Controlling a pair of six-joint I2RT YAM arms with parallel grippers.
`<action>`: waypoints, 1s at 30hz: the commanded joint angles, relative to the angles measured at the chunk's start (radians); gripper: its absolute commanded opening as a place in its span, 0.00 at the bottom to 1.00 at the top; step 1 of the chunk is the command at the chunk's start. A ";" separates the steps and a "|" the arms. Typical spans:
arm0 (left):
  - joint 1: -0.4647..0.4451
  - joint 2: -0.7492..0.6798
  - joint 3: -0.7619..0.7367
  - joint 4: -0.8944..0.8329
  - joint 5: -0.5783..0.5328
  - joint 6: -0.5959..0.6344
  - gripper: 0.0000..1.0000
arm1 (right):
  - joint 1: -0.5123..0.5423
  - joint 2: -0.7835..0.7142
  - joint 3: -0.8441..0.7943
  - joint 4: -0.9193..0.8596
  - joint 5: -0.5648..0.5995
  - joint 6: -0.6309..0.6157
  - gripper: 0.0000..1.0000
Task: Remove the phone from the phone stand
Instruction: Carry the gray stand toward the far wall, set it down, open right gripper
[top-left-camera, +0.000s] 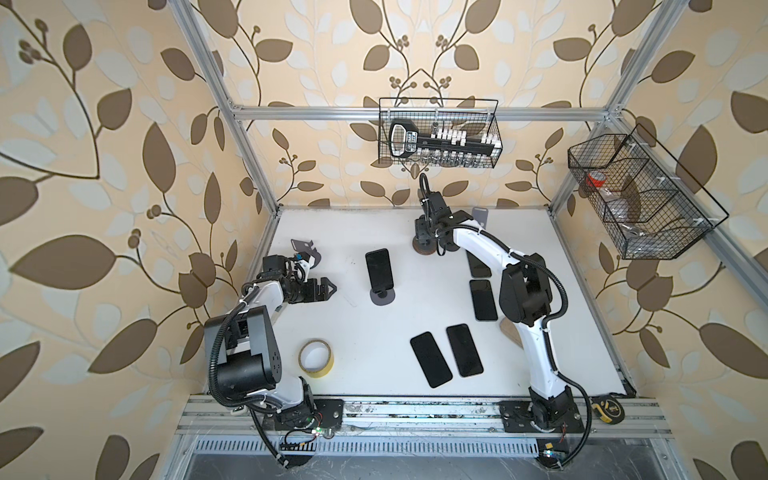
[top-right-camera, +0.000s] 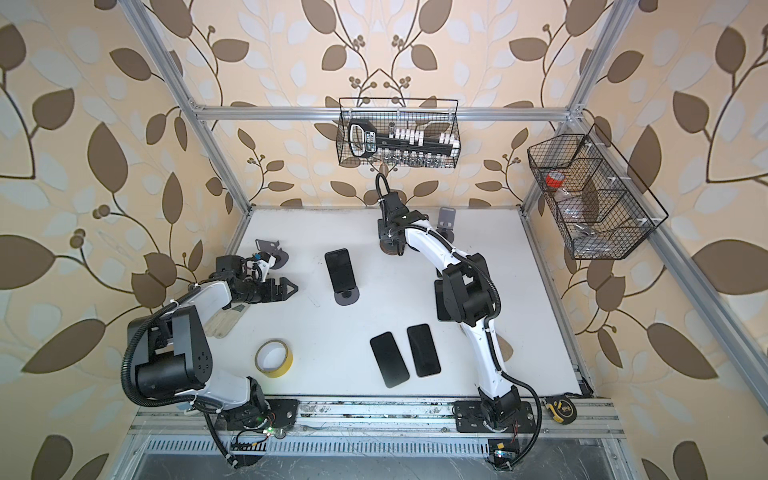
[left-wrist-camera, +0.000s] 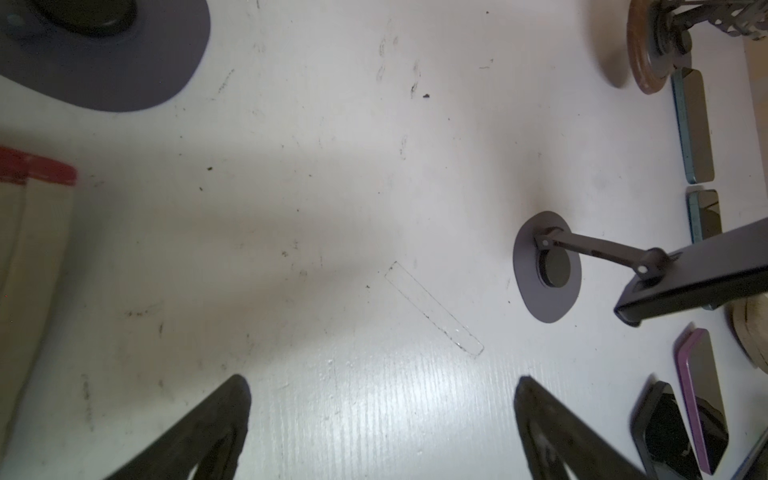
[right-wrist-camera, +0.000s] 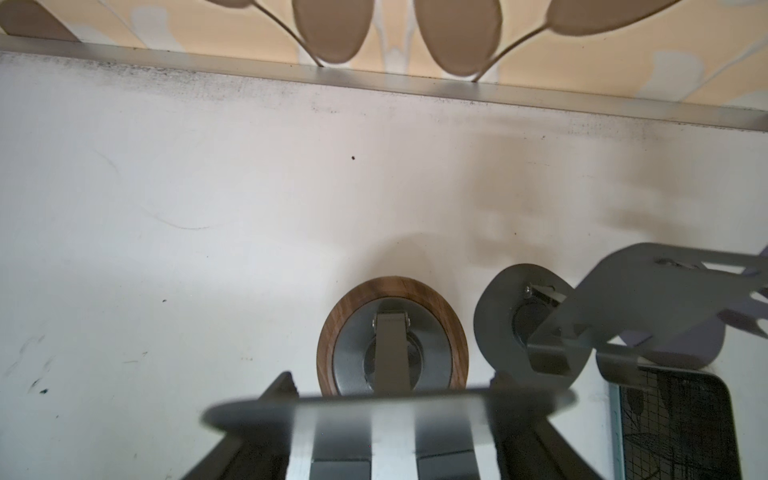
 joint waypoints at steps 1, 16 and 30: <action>0.013 0.012 0.024 -0.008 0.033 0.011 0.99 | -0.010 0.060 0.089 -0.009 -0.015 -0.021 0.64; 0.013 0.002 0.023 -0.008 0.031 0.013 0.99 | -0.018 0.141 0.178 -0.039 -0.014 -0.017 0.68; 0.013 0.000 0.024 -0.010 0.031 0.018 0.99 | -0.025 0.134 0.197 -0.054 -0.036 -0.039 0.74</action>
